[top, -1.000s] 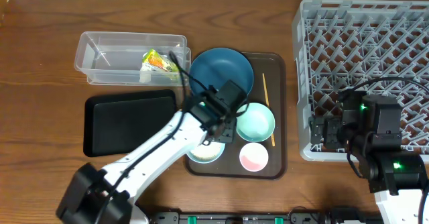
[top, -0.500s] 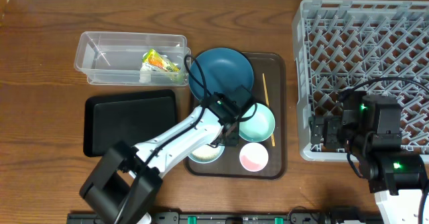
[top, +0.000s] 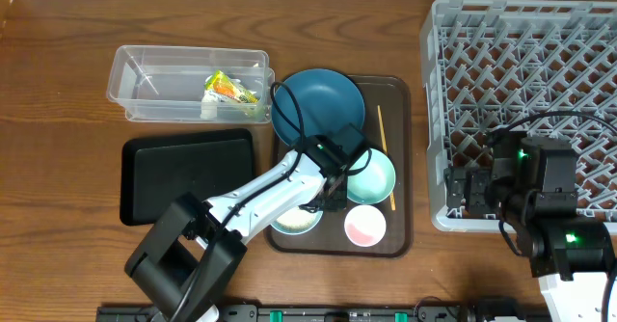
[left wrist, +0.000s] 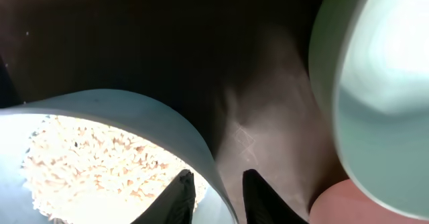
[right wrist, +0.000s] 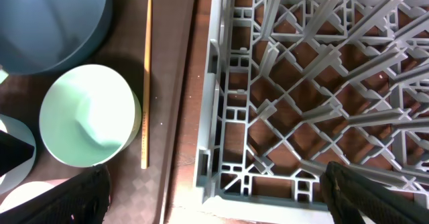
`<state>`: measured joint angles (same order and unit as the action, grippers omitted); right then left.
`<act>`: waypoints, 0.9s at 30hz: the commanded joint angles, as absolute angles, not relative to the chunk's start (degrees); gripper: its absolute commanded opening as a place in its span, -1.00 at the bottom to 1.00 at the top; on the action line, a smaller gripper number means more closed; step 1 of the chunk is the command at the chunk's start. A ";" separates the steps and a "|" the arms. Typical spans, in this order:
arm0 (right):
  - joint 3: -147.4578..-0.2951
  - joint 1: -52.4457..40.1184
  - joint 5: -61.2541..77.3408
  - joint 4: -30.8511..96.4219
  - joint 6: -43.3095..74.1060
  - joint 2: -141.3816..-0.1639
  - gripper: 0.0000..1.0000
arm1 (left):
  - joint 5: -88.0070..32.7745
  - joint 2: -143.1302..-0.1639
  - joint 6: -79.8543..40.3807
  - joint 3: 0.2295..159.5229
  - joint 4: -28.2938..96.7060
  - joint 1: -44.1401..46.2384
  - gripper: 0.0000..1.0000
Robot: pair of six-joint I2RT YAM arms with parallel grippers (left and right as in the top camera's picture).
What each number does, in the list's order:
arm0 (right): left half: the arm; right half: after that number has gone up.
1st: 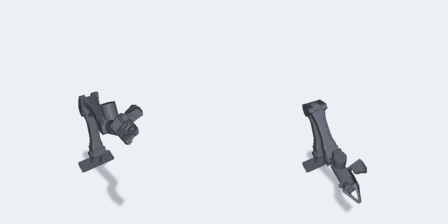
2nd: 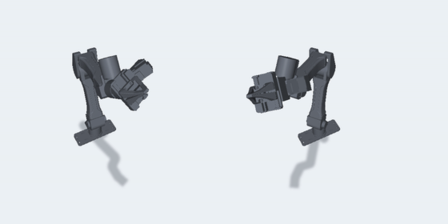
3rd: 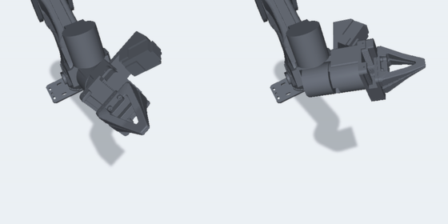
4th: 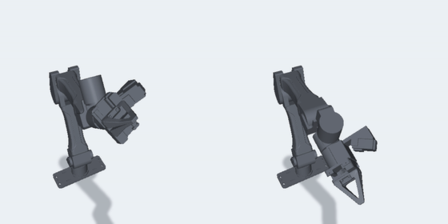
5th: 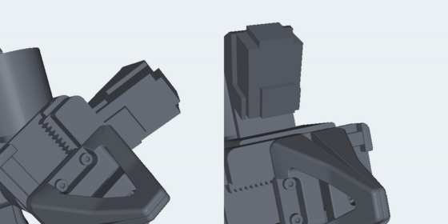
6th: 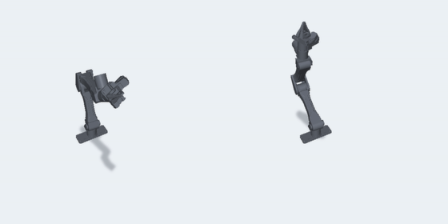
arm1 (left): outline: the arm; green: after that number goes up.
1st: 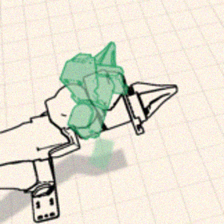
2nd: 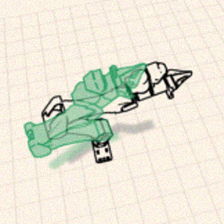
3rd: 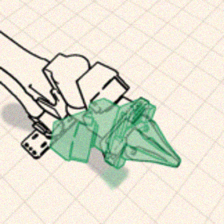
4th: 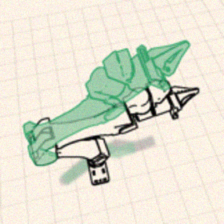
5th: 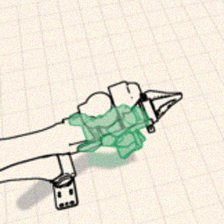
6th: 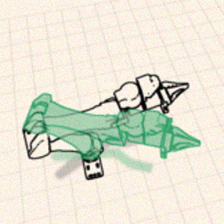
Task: Sort waste into correct bins and load items into the dishwasher rack
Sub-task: 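Grasp the rim of the white rice bowl with the left gripper, then lift the bowl over the black tray and tip the rice out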
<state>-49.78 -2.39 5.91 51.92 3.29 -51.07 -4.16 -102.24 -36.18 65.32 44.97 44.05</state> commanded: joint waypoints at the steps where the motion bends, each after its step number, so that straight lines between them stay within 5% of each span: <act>1: -50.89 -3.03 5.82 52.10 3.79 -51.03 0.99 | -4.10 -102.98 -36.34 64.71 45.54 44.23 -0.46; 10: -50.89 -3.03 5.82 52.10 3.79 -51.03 0.98 | -4.08 -102.98 -37.19 63.16 45.28 44.23 -0.49; 18: -50.89 -3.03 5.82 52.10 3.79 -51.03 0.98 | -4.08 -102.98 -37.19 63.18 44.64 44.23 -0.88; 27: -50.89 -3.03 5.82 52.07 3.79 -51.03 0.98 | -3.66 -102.00 -37.15 63.94 47.31 44.23 -0.88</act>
<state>-49.78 -2.39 5.91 52.03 3.27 -51.07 -4.75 -102.21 -37.50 64.01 45.67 44.38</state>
